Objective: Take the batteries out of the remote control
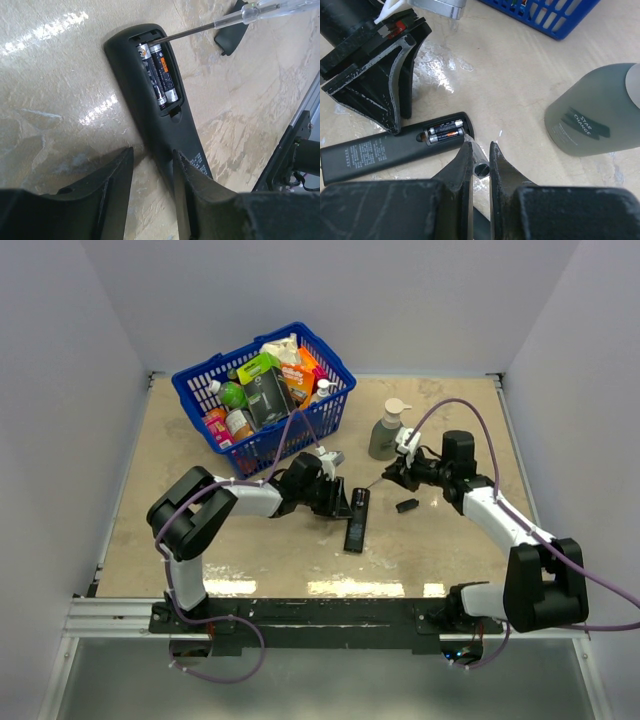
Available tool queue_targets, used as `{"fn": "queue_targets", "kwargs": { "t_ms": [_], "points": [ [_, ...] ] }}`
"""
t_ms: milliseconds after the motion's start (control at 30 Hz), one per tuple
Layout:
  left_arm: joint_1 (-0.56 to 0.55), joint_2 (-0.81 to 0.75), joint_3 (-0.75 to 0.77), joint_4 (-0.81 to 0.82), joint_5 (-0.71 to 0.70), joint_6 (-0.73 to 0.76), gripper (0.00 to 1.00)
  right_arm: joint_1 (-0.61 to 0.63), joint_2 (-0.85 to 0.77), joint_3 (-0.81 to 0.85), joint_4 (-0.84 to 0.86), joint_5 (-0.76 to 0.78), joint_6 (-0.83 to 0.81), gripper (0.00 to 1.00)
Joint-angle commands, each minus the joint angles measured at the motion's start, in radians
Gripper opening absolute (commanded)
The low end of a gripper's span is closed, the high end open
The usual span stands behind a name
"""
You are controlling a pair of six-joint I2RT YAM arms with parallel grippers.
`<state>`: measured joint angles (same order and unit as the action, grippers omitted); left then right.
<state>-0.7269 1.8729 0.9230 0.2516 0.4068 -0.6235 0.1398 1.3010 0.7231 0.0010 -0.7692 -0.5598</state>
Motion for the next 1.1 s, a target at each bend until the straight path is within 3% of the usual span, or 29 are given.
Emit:
{"fn": "queue_targets", "kwargs": {
  "t_ms": [0,333,667,1067],
  "points": [
    [0.001,0.015,0.023,0.014,-0.039,0.039,0.41,-0.017,0.033,0.002,-0.078,0.123,-0.017,0.04],
    [0.001,0.038,0.022,0.011,-0.069,0.038,0.36,-0.019,0.104,0.032,-0.098,0.081,-0.040,0.04],
    [0.003,-0.021,0.020,-0.009,-0.088,0.022,0.40,-0.011,0.018,0.085,-0.191,-0.019,-0.092,0.00],
    [0.041,-0.161,-0.042,0.002,-0.091,-0.033,0.43,0.083,0.064,0.216,-0.466,0.047,-0.265,0.00]
  ]
}}
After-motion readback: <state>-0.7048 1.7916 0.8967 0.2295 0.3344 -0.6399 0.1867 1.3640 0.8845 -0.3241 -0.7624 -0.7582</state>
